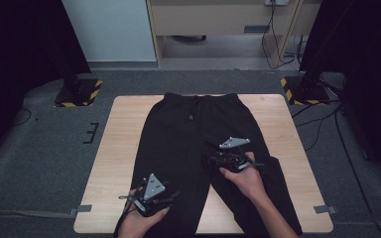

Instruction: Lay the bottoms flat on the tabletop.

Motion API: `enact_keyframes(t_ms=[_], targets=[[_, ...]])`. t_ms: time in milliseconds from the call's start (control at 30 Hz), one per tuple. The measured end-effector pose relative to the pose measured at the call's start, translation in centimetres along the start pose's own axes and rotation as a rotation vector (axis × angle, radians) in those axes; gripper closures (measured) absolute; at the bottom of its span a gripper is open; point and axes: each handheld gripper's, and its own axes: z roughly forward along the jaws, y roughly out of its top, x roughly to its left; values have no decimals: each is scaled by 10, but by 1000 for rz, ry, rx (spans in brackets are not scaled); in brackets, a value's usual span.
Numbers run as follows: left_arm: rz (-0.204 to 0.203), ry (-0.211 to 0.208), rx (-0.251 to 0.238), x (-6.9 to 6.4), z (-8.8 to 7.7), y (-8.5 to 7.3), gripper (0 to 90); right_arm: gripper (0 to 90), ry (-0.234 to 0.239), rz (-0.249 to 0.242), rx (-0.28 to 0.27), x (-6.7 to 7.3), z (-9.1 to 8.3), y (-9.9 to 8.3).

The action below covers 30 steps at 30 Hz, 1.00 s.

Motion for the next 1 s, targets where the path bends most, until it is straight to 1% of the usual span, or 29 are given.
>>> enact_keyframes(t_ms=[33,100,133,167,233,267,300,333,367,400,467,500,533,567,600,633,700,733,767,833,900,1000], targets=[[-17,16,-9,7,-1,-1,442,565,-1,2,-1,2,3,0],[-42,39,-14,18,-3,-3,437,518,13,13,3,6,11,2],[-46,48,-19,22,-4,-3,436,485,6,14,17,9,17,3],[-47,54,-21,25,-4,-4,436,473,-6,7,31,12,22,4],[-55,53,-29,28,-4,-5,436,463,-13,24,57,16,34,6],[-55,50,-30,28,-3,-5,436,502,-14,27,64,18,37,6],[-56,53,-39,29,-3,-5,437,647,-16,16,75,21,41,6],[-60,52,-45,29,-3,-5,439,768,-30,17,91,24,45,5],[-64,49,-52,30,-3,-4,441,835,-33,38,90,26,46,6],[-68,49,-59,30,-3,-4,447,881,-15,58,82,28,47,7],[-70,51,-63,32,-4,-4,450,880,23,86,57,37,50,12],[-73,54,-66,33,-5,-4,454,852,53,95,39,41,52,15],[-74,56,-67,34,-5,-5,455,804,74,103,24,45,53,18],[-68,58,-64,34,-5,-5,455,695,88,105,19,47,53,20],[-60,66,-63,35,-5,-5,455,619,88,90,12,47,51,21],[-52,74,-61,36,-5,-5,453,565,77,73,5,47,46,20],[-51,83,-64,39,-6,-5,444,496,70,67,-23,41,30,13],[-55,88,-67,42,-7,-5,434,468,62,59,-39,38,20,7],[-61,91,-69,44,-7,-6,427,440,40,46,-54,34,11,0],[-75,104,-62,50,-8,-8,418,390,-19,33,-74,23,-5,-17],[-87,113,-59,55,-10,-11,415,354,-65,24,-69,13,-17,-37],[-103,128,-56,63,-12,-15,411,315,-99,23,-63,2,-28,-65]])
